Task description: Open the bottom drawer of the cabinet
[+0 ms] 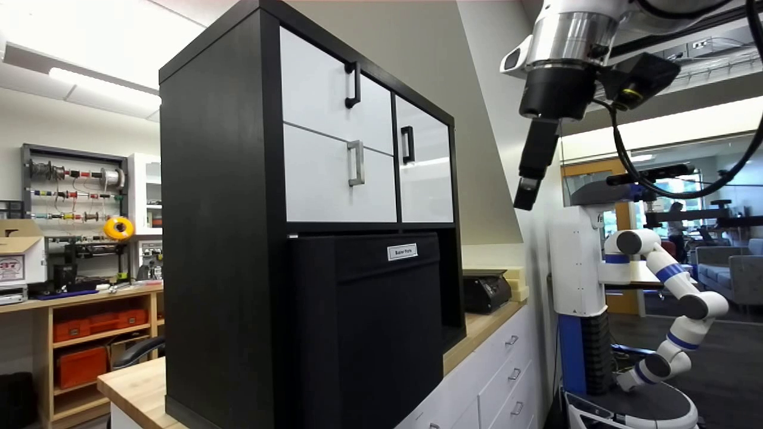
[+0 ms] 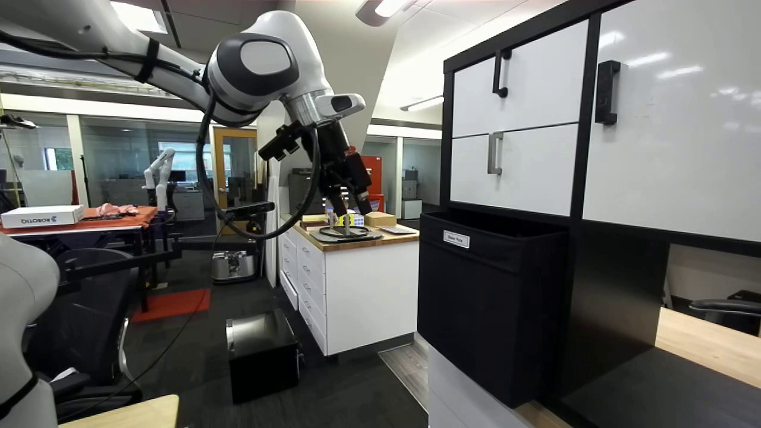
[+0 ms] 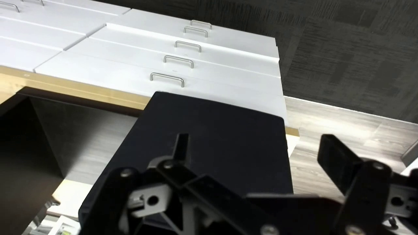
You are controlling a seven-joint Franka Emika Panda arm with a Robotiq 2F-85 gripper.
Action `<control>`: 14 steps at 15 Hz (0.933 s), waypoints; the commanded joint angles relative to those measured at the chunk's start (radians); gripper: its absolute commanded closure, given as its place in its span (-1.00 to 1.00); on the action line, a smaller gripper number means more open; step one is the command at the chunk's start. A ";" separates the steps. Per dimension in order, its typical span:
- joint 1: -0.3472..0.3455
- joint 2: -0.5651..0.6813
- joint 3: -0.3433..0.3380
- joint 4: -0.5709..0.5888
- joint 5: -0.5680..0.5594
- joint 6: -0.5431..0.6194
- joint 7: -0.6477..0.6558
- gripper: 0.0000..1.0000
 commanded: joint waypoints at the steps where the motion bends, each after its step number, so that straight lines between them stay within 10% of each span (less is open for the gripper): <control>1: -0.021 0.097 -0.012 0.114 -0.040 0.033 0.007 -1.00; 14: -0.019 0.354 -0.061 0.414 -0.044 0.097 -0.005 -1.00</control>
